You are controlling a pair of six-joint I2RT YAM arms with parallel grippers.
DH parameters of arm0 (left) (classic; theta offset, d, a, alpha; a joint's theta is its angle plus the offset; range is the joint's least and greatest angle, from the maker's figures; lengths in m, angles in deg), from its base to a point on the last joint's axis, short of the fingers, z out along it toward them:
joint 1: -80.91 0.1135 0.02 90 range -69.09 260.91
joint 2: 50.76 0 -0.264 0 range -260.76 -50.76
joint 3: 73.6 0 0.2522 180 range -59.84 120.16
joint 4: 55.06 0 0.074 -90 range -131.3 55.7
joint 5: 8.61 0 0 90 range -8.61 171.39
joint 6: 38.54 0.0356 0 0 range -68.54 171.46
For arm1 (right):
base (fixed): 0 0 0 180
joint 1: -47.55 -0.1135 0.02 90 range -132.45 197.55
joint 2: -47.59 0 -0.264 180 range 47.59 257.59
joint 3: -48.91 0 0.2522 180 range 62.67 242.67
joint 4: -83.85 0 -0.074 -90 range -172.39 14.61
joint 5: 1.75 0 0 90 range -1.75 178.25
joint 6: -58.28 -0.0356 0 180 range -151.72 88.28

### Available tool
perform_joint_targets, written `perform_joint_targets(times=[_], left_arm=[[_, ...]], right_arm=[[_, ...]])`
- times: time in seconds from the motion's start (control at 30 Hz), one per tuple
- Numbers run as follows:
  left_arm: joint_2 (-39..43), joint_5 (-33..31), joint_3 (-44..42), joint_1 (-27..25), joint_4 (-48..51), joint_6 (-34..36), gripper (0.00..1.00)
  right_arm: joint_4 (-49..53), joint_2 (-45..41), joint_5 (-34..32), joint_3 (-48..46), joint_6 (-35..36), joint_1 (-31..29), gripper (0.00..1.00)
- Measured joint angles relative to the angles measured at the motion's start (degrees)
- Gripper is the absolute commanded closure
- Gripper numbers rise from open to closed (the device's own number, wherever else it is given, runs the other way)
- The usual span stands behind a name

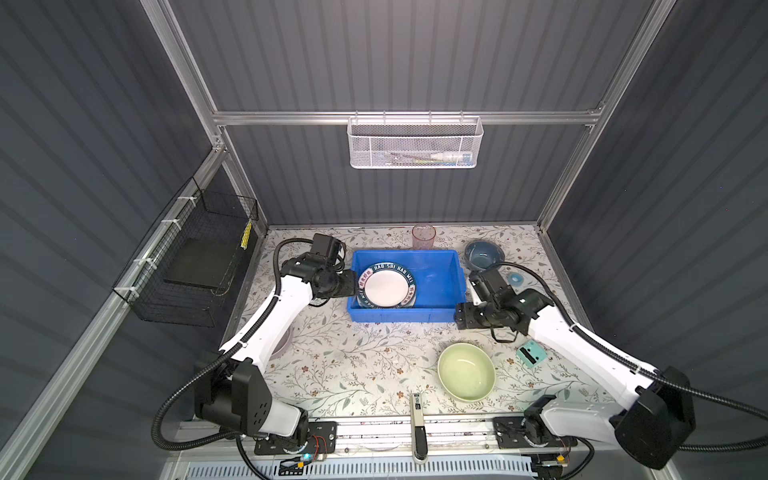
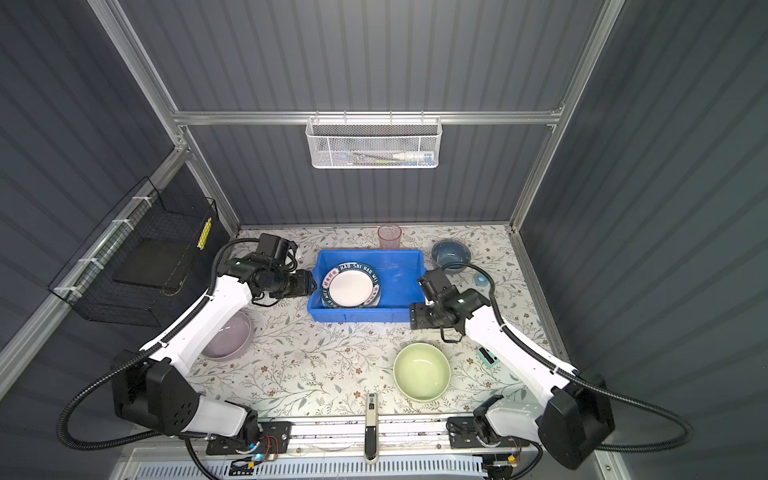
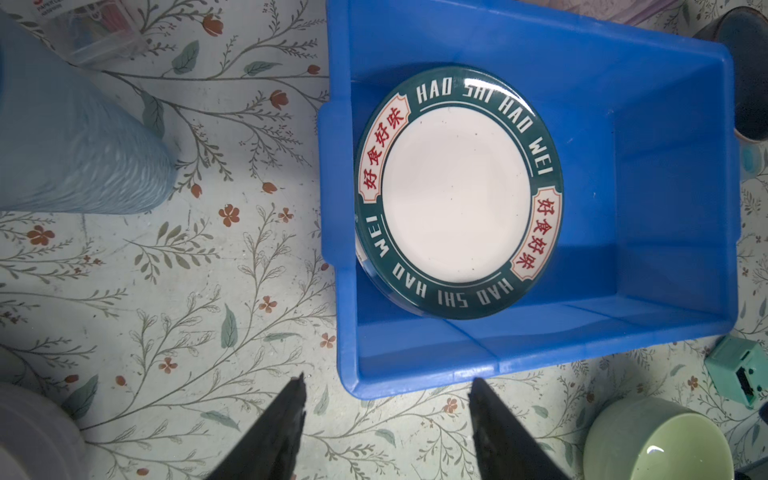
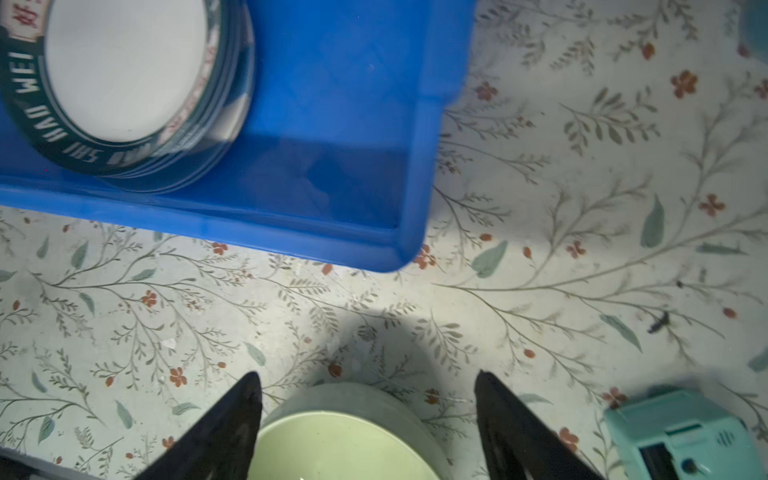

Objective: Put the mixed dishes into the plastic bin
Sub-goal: 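Move the right gripper to the pale green bowl while left draws back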

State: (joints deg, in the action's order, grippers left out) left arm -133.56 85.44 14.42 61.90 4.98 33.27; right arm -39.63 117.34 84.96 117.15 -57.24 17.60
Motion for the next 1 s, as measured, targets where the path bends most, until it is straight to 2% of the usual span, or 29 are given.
perform_joint_targets(times=[0.17, 0.3, 0.57, 1.0], left_arm=[[3.30, -1.66, -1.60, 0.00, 1.53, -0.79, 0.23], [7.13, -3.56, -3.52, 0.00, 3.50, -1.53, 0.18], [10.84, -6.25, -6.97, -0.02, 5.95, -2.19, 0.16], [11.04, -7.91, -7.41, 0.00, 6.78, -2.43, 0.15]], right_arm=[[3.10, -3.74, 0.07, -4.24, -1.33, 1.84, 0.26], [4.35, -5.88, 0.22, -8.04, -3.48, 1.90, 0.31], [5.68, -10.67, 0.79, -13.40, -8.13, 1.97, 0.43], [0.57, -8.63, 4.83, -19.02, -11.96, 1.95, 0.53]])
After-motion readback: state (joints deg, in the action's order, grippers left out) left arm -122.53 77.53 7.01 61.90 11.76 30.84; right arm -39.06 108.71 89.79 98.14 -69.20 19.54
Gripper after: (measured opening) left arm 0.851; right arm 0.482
